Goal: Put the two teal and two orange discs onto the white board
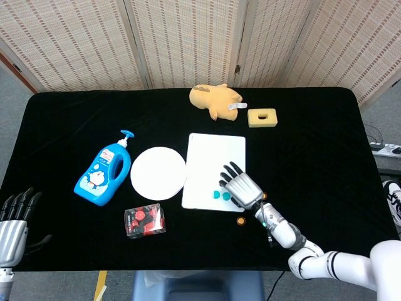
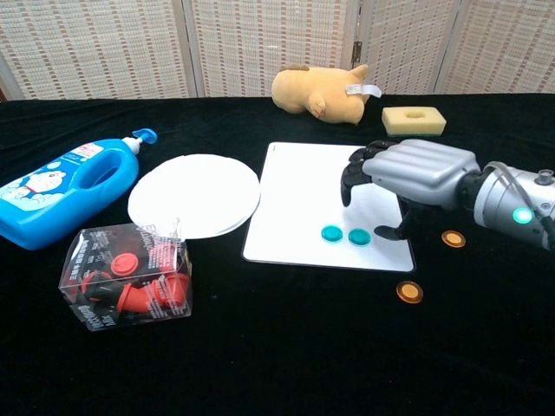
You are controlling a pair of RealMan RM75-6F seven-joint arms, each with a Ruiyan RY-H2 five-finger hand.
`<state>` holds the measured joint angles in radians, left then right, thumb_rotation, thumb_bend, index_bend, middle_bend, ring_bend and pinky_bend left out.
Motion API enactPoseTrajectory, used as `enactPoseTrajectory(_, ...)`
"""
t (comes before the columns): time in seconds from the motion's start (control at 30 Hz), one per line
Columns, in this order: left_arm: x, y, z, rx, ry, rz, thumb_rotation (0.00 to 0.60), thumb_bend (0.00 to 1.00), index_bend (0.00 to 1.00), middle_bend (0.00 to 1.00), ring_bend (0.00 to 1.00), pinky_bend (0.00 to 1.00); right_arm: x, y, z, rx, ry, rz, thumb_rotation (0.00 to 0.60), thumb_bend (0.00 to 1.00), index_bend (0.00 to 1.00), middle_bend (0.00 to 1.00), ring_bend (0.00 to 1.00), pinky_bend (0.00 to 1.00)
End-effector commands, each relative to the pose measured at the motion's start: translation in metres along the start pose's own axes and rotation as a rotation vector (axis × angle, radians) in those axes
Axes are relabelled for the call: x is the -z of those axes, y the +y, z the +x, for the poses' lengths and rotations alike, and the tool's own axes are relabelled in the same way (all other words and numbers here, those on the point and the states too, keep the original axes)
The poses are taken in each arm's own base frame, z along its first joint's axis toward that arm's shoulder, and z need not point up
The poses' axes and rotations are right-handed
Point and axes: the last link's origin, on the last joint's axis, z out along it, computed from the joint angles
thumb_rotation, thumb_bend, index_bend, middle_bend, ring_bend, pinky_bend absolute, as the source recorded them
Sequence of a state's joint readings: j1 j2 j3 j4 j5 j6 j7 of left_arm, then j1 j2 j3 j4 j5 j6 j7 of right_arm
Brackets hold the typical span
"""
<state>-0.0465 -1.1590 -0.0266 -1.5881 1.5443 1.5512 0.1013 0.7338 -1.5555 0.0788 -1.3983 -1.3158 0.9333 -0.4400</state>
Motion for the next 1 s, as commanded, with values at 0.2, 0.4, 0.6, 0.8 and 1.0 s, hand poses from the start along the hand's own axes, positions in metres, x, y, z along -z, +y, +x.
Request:
enactPoseTrajectory(0.2, -0.002, 0.003, 0.000, 0.003, 0.002, -0.013, 0.600, 0.12, 0.00, 0.00, 0.01, 0.00, 0.043, 0.042, 0.001, 0.002, 0.009, -0.095, 0.600, 0.28, 0.38, 0.16, 0.04, 0.00)
enactPoseTrajectory(0.4, -0.003, 0.008, 0.001, 0.005, 0.004, -0.026, 0.600, 0.12, 0.00, 0.00, 0.01, 0.00, 0.060, 0.061, -0.014, -0.007, -0.041, -0.149, 0.600, 0.28, 0.39, 0.16, 0.04, 0.00)
enactPoseTrajectory(0.6, -0.003, 0.011, 0.002, 0.003, 0.008, -0.034, 0.600, 0.12, 0.00, 0.00, 0.01, 0.00, 0.058, 0.065, -0.030, -0.008, -0.081, -0.158, 0.600, 0.28, 0.39, 0.16, 0.04, 0.00)
enactPoseTrajectory(0.8, -0.002, 0.007, 0.002, 0.001, 0.005, -0.020, 0.600, 0.12, 0.00, 0.00, 0.01, 0.00, 0.057, 0.064, -0.039, -0.006, -0.096, -0.152, 0.600, 0.28, 0.39, 0.16, 0.03, 0.00)
enactPoseTrajectory(1.0, -0.002, 0.007, 0.001, 0.005, 0.000, -0.020, 0.600, 0.12, 0.00, 0.00, 0.01, 0.00, 0.059, 0.063, -0.042, -0.002, -0.101, -0.151, 0.600, 0.28, 0.39, 0.16, 0.04, 0.00)
